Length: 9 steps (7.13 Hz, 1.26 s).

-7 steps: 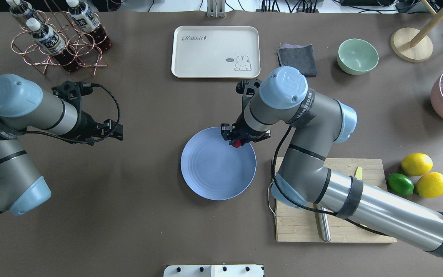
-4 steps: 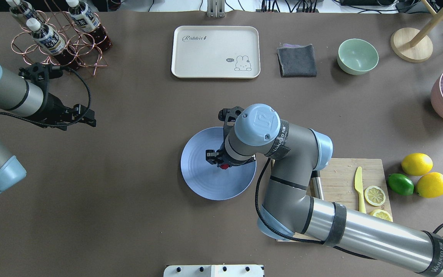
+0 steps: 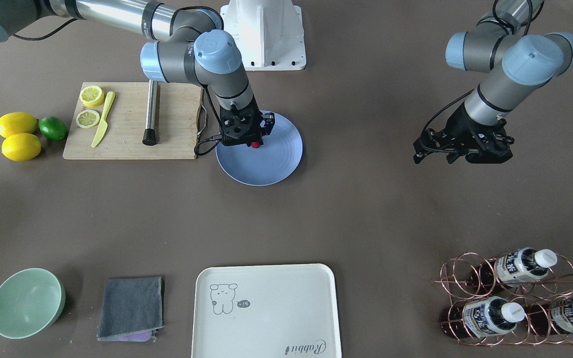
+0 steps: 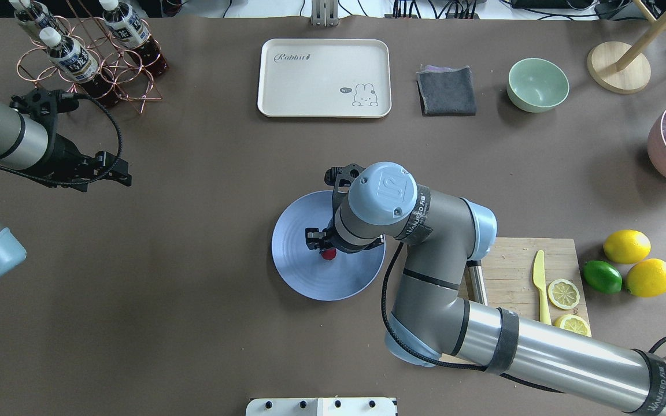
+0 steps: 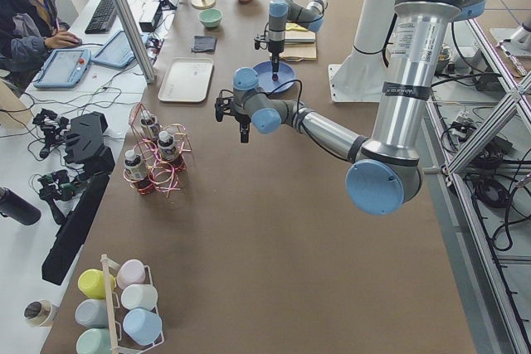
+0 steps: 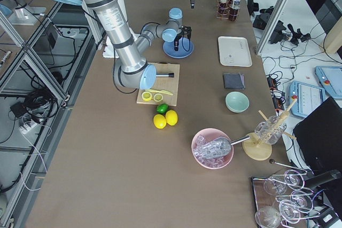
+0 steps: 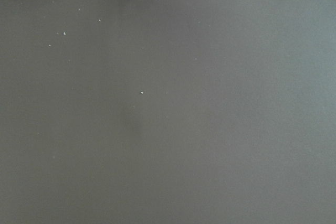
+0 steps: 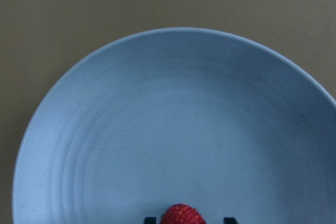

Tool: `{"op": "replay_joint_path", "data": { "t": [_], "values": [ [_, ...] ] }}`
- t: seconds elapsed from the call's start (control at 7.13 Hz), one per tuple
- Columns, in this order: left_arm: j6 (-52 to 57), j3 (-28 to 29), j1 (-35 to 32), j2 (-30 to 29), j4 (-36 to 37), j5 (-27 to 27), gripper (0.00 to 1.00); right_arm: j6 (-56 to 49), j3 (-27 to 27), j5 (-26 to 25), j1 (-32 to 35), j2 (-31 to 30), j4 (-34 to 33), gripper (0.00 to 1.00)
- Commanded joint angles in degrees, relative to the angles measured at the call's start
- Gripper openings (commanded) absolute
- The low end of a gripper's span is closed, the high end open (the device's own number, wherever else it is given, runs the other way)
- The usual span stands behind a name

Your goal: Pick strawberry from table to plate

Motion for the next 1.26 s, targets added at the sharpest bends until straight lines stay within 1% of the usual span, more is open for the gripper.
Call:
{"op": "replay_joint_path", "data": {
  "t": [0.0,0.14,0.28,0.42,0.56,0.7,0.84,0.98,1.12],
  "values": [
    [9.01,-0.05,-6.93,2.96,0.08,-5.49,0.95,-4.12,6.79,9.06,9.67,-3.9,-5.41,1.0],
    [17.43,1.17,-9.4,4.8,0.52,-6.55,0.95,-11.98,9.78,13.82,15.38,-8.53,-7.27,1.0],
    [25.0,2.14,-13.69,4.39,7.22,-8.47,0.95,-22.41,10.33,16.56,20.57,-13.71,-7.29,1.0],
    [36.73,2.33,-18.43,4.12,14.68,-8.75,0.95,-32.87,10.08,19.72,26.63,-19.41,-7.38,1.0],
    [48.16,3.72,-24.4,3.94,21.37,-10.84,0.95,-43.68,9.47,22.8,33.74,-24.78,-8.16,1.0],
    [55.59,4.95,-29.59,4.12,24.74,-13.47,0.95,-57.53,8.85,24.83,40.86,-27.88,-12.78,1.0],
    [59.92,6.36,-33.47,5.77,25.21,-16.2,0.96,-70.9,8.58,25.03,47.8,-30.17,-18.92,1.0],
    [64.49,8.28,-35.33,7.09,25.22,-18.14,0.96,-81.91,7.01,25.03,53.79,-31.41,-23.59,1.0],
    [64.89,9.17,-37.18,7.28,25.13,-17.46,0.97,-89.24,3.0,25.03,57.85,-32.47,-24.33,1.0]
  ]
}}
